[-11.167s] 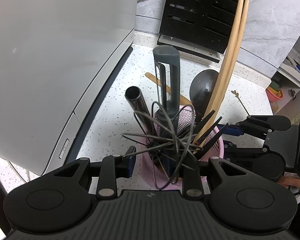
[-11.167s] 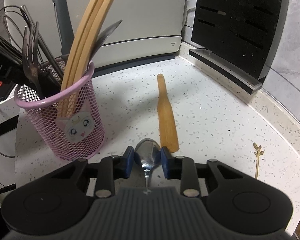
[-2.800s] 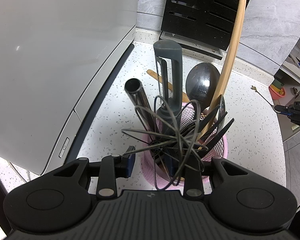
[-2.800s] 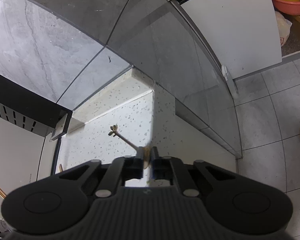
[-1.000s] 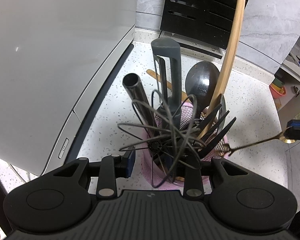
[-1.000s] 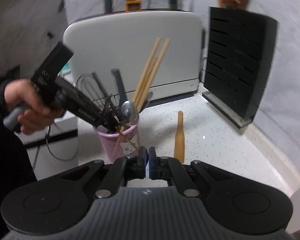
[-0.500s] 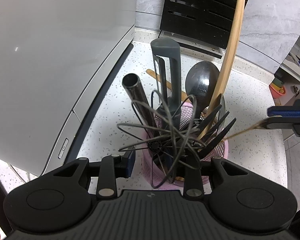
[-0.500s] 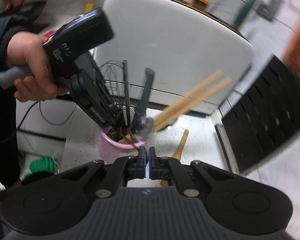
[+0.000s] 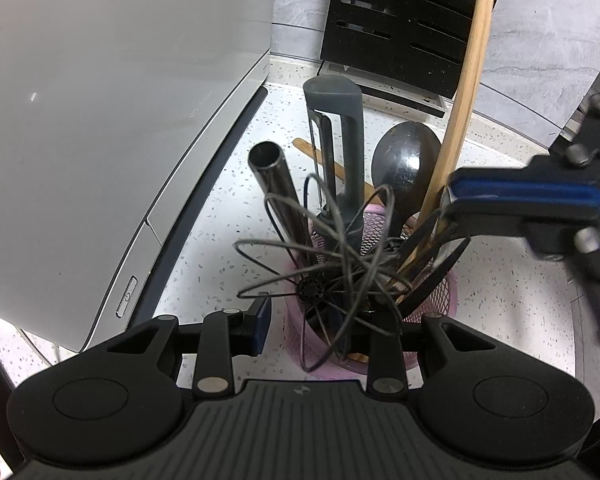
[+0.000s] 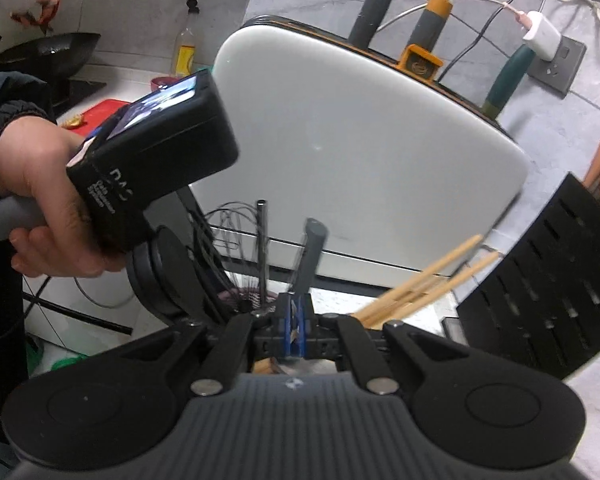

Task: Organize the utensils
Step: 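Lift the gold spoon and lower it into the pink mesh cup, then open the right tool to release the gold spoon into the cup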

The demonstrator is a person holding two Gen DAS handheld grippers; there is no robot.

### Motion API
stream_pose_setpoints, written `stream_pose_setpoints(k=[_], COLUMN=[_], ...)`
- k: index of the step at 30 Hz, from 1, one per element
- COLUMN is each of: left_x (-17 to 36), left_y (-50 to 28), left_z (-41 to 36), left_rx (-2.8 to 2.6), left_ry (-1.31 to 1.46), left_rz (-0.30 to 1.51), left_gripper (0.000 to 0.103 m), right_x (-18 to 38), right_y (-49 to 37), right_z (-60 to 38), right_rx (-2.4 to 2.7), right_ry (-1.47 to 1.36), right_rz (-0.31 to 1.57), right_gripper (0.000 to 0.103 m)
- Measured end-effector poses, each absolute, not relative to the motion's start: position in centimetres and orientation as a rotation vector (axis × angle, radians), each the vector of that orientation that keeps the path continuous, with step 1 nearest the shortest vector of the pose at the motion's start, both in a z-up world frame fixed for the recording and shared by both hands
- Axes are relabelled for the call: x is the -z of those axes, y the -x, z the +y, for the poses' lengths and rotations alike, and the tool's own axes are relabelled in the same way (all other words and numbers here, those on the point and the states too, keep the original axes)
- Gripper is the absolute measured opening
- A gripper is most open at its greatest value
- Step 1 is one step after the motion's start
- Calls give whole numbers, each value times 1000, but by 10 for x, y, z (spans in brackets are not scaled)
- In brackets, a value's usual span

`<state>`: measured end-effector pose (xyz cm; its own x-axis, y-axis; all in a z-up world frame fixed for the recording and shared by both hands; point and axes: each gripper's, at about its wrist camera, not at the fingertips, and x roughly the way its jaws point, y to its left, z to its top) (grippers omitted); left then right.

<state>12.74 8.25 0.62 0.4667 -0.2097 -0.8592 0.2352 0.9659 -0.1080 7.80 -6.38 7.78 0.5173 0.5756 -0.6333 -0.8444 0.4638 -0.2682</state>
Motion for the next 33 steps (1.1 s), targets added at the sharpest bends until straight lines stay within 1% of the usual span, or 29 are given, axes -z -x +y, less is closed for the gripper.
stream_pose_setpoints(k=[6, 10, 12, 13, 15, 21, 27, 33], left_x=[-6, -5, -4, -3, -2, -1, 0, 0], left_y=[-128, -129, -129, -130, -131, -133, -133, -131], left_z=[83, 81, 81, 81, 81, 80, 79, 81], left_rx=[275, 272, 270, 267, 268, 265, 263, 265], left_ry=[-26, -34, -33, -31, -26, -34, -35, -31], left_rz=[1053, 1055, 1056, 1057, 1059, 1060, 1059, 1058], left_gripper=[37, 36, 36, 36, 36, 36, 36, 37], right_x=[-68, -48, -40, -38, -37, -41, -54, -52], right_y=[-89, -95, -94, -95, -100, -96, -87, -85], right_z=[-68, -66, -64, -64, -64, -72, -89, -105], right_rx=[-937, -970, -958, -956, -965, -967, -965, -969], right_ry=[532, 460, 422, 397, 351, 331, 318, 331], right_rz=[541, 604, 597, 603, 626, 608, 584, 591], right_gripper=[0, 3, 4, 6, 7, 11, 19, 20])
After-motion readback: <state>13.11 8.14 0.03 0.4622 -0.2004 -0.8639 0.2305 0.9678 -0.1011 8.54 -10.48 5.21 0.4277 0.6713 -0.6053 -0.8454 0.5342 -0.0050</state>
